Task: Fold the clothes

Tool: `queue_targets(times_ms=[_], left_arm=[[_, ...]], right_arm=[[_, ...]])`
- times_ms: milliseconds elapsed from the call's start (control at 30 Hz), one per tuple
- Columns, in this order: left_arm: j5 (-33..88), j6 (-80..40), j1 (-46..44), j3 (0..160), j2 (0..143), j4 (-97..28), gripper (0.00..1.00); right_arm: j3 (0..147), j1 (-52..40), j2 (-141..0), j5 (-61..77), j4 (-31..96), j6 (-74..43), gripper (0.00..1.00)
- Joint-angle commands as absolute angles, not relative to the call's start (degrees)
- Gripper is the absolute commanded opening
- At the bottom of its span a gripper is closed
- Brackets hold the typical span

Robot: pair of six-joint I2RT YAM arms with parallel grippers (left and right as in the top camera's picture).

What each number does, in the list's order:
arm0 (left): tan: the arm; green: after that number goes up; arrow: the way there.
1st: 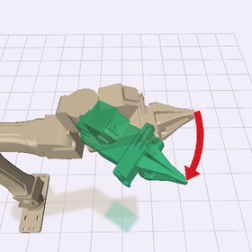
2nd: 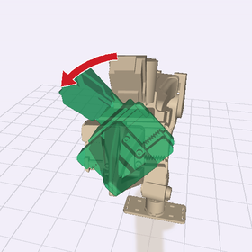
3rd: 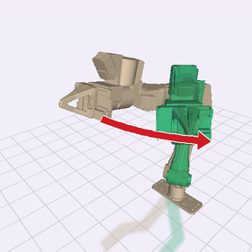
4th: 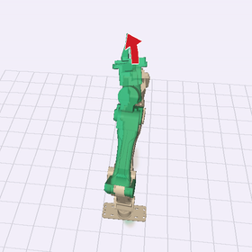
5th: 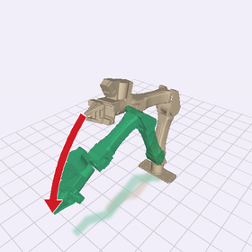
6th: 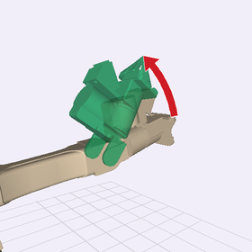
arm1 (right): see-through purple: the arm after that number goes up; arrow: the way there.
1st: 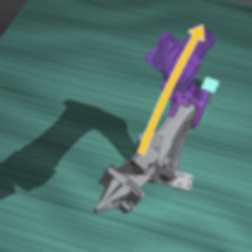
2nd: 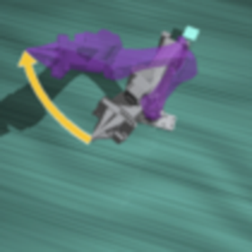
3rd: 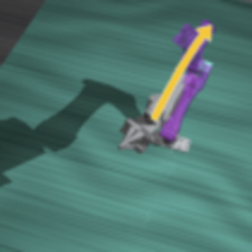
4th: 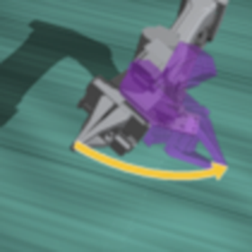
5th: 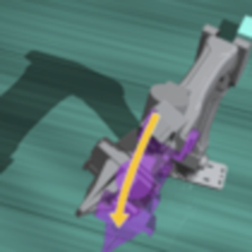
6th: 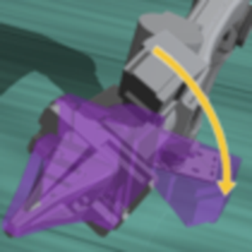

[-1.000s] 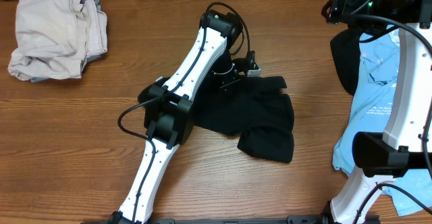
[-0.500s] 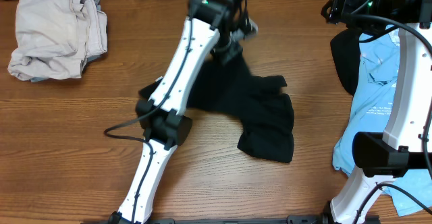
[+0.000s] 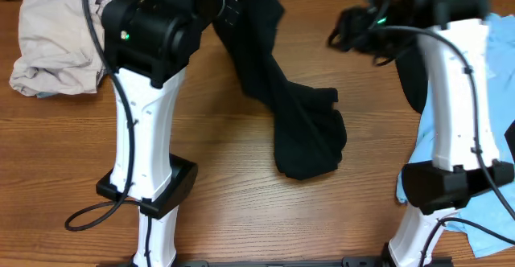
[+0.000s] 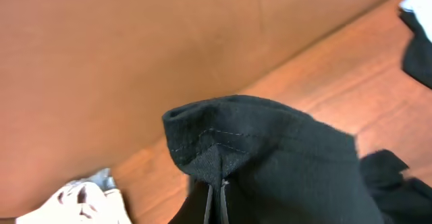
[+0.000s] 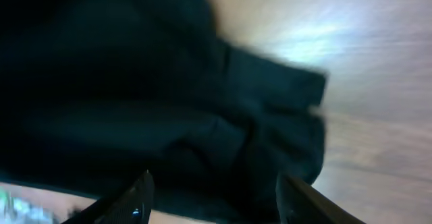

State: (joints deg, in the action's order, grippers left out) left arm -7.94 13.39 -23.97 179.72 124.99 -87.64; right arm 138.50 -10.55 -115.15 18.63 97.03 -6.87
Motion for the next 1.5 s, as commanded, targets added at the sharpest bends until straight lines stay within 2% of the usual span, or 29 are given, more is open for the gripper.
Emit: queue_targets(times_ms=[0, 100, 167, 467, 900, 1167, 1467], left_arm=[[-12.71, 11.94, -23.14, 180.0, 125.91, -86.98, 0.04], [-12.67, 11.51, -22.04, 179.81, 126.02, -86.32, 0.04], [-12.69, 11.22, -20.71, 179.37, 126.02, -85.21, 0.04], [-11.97, 8.54, -14.92, 178.63, 125.99, -83.57, 0.04], [-12.03, 8.58, -12.69, 178.63, 125.99, -81.14, 0.04], [-12.03, 8.58, -11.22, 178.63, 125.99, -80.84, 0.04], [-12.21, 8.78, -10.2, 178.63, 125.99, -80.93, 0.04]], right_arm=[[133.19, -14.85, -115.2, 18.06, 96.23, -5.26, 0.61], [130.56, -18.11, -115.2, 16.53, 95.07, -5.37, 0.56], [130.06, -20.14, -115.18, 15.86, 94.13, -5.3, 0.57], [126.21, -26.85, -115.2, 10.63, 87.81, -3.99, 0.66], [107.66, -31.07, -115.2, 10.83, 77.58, -2.92, 0.66], [95.07, -30.94, -115.2, 10.09, 69.78, -2.98, 0.52], [90.61, -30.94, -115.2, 10.04, 68.82, -2.98, 0.49]])
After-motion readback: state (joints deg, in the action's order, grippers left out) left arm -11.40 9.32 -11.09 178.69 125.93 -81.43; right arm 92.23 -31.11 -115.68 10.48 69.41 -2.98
